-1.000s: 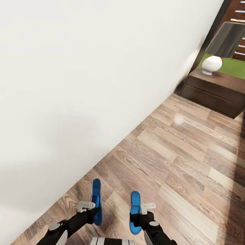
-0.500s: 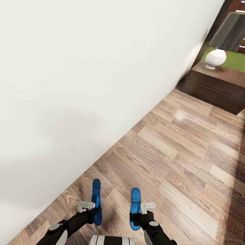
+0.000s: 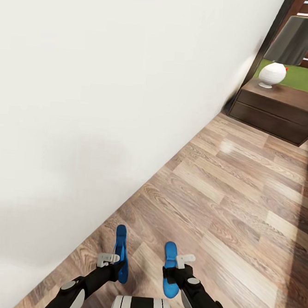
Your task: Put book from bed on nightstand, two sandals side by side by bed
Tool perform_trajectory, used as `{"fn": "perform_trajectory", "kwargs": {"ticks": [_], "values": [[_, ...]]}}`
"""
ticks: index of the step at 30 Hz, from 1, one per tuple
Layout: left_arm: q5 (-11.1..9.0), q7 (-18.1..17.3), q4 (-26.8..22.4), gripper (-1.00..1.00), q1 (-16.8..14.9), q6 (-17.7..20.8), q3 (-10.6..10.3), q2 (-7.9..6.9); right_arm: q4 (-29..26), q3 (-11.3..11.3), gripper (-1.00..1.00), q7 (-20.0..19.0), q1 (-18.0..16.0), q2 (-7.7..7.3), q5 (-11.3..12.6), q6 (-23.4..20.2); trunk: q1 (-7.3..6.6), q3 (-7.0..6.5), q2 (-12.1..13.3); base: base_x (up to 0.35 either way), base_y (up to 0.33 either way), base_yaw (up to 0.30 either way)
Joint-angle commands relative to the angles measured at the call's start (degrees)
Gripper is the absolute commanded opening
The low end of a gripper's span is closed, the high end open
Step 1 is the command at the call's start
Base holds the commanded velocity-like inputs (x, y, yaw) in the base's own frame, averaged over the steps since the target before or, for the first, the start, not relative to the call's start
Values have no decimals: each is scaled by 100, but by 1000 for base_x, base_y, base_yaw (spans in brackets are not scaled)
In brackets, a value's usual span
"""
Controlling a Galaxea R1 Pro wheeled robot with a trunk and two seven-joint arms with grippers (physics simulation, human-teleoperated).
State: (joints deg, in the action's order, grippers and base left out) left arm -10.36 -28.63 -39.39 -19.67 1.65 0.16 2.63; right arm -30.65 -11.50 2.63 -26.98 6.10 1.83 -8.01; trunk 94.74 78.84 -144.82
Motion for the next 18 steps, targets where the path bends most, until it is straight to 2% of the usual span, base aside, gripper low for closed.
{"fn": "perform_trajectory", "kwargs": {"ticks": [1, 10, 18], "values": [[-45, -19, 1, -100, -2, 17, 2, 0, -11, -28, 100, 27, -1, -4, 19, -34, 0, 4, -1, 63, 0, 0], [-41, -19, 1, -100, -2, 19, 2, 3, -11, -28, 100, 30, 0, -4, 19, -34, 0, 4, -1, 144, 0, 0], [-43, -19, 1, -100, -2, 17, 2, 1, -11, -28, 100, 30, -4, -4, 19, -34, 0, 4, -1, 26, 0, 0]]}}
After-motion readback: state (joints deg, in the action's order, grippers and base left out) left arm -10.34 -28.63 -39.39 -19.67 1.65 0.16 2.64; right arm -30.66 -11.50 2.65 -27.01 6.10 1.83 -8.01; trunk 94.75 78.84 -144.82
